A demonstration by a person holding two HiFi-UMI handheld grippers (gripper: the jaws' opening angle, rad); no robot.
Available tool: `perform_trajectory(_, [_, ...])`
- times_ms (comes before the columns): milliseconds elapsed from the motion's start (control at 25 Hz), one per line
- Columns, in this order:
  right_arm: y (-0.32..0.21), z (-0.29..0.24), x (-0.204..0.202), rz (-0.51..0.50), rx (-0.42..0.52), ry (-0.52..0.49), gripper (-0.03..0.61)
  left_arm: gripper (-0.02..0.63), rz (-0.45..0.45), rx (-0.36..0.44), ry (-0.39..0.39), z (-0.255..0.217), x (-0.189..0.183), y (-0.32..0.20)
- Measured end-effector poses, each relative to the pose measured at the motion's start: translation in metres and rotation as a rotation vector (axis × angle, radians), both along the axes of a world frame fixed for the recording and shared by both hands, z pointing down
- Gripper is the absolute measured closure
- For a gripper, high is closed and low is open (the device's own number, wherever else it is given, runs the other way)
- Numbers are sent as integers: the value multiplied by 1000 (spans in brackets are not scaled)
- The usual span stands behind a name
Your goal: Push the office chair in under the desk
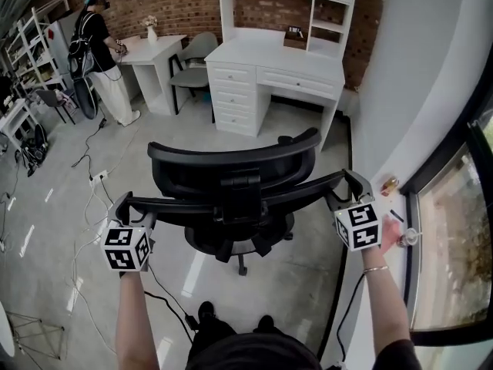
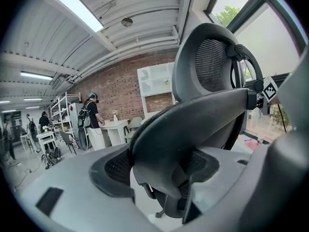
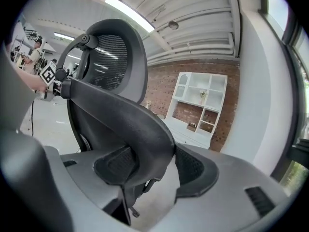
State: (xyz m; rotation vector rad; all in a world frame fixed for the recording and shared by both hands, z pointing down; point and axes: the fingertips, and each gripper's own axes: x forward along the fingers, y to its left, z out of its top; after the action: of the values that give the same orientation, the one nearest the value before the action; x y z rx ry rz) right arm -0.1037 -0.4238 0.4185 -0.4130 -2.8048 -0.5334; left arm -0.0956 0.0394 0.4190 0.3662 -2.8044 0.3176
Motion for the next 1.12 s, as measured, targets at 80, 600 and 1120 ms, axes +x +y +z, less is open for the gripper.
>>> perform_trajectory(80, [16, -3, 14, 23, -5, -8, 318, 324, 53, 5, -7, -1, -10, 15])
perform_trajectory(600, [130, -8, 75, 356, -53, -45, 318, 324, 417, 11, 0, -2, -108, 91])
perform_trajectory(1120, [132, -15, 42, 547, -24, -27, 318, 325, 564, 26, 13, -11, -207, 55])
